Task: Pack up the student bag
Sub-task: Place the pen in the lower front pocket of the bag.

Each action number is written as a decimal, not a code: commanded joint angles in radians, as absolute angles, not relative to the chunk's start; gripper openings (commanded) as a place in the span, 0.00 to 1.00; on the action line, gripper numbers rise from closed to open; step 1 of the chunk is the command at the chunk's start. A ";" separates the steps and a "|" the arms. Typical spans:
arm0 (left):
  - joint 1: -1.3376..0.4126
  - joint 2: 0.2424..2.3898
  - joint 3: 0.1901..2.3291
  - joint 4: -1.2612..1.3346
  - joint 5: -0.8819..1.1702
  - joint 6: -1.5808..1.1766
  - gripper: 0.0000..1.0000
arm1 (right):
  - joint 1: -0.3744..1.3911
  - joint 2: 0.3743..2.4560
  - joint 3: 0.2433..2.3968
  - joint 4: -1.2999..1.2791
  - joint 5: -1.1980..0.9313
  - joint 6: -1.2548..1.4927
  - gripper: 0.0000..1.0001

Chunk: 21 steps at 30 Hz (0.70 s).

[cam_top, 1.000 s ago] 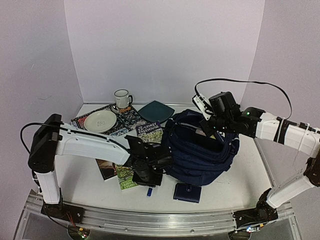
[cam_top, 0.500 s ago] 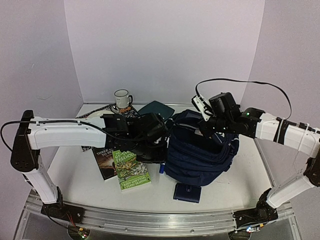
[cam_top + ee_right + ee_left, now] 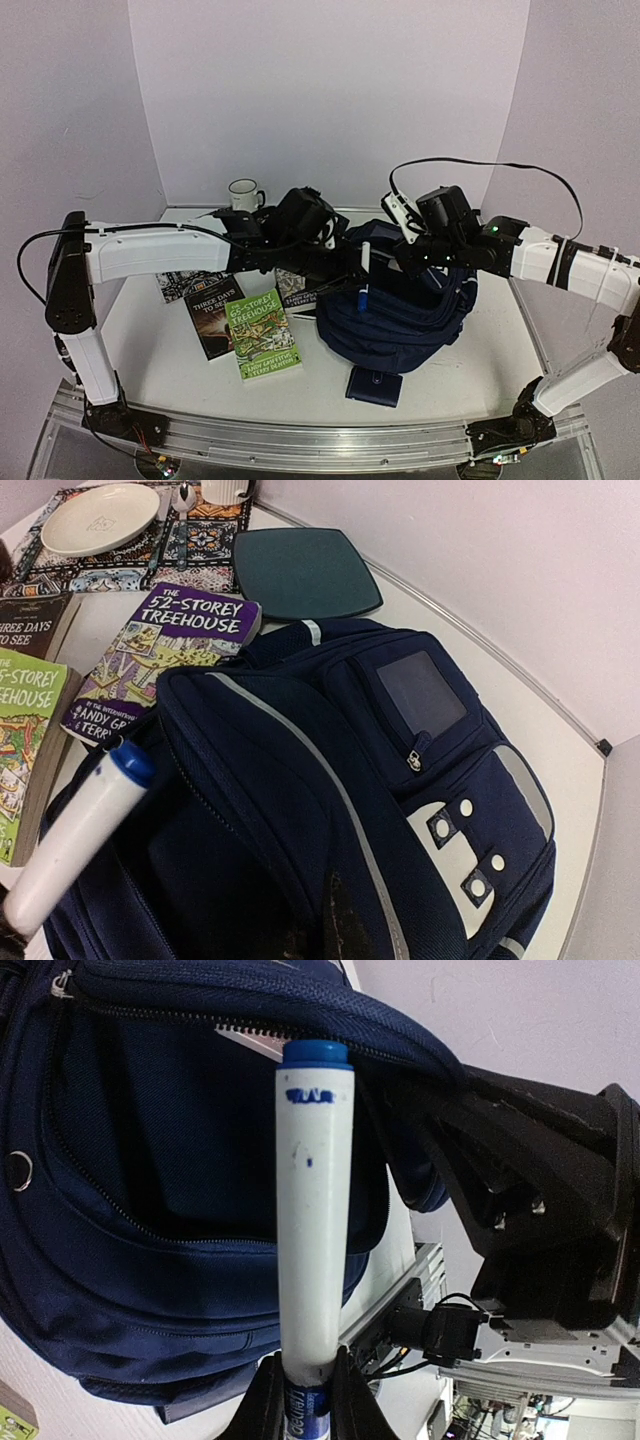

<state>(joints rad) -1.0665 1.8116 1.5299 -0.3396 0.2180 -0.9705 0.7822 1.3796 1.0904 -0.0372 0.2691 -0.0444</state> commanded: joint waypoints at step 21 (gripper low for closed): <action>-0.976 1.968 1.606 -0.036 0.149 -1.337 0.02 | 0.803 1.306 1.110 0.038 0.229 -0.008 0.00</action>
